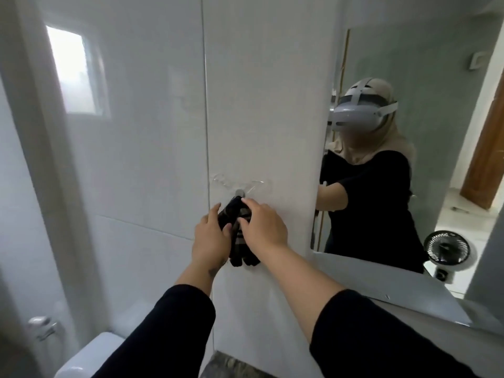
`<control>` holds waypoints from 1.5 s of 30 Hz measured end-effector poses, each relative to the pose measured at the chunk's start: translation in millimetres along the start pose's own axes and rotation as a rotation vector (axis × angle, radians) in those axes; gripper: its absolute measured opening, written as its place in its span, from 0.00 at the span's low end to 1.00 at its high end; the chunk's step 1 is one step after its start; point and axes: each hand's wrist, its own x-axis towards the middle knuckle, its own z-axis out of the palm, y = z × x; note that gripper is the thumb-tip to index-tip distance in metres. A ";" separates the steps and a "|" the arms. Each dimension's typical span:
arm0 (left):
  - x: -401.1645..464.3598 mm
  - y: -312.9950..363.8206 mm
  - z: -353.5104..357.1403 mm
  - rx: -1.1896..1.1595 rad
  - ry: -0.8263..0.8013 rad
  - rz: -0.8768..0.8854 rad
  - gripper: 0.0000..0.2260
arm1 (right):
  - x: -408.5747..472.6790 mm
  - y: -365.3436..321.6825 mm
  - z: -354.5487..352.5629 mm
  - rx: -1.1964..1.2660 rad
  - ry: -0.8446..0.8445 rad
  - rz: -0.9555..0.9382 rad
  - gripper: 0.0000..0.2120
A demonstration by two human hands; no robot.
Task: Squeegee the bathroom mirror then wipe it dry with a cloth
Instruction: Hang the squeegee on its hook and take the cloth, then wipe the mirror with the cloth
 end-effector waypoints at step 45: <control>51.6 274.0 3.8 0.063 0.037 0.616 0.35 | 122.3 -55.8 -334.9 0.019 0.921 -0.390 0.15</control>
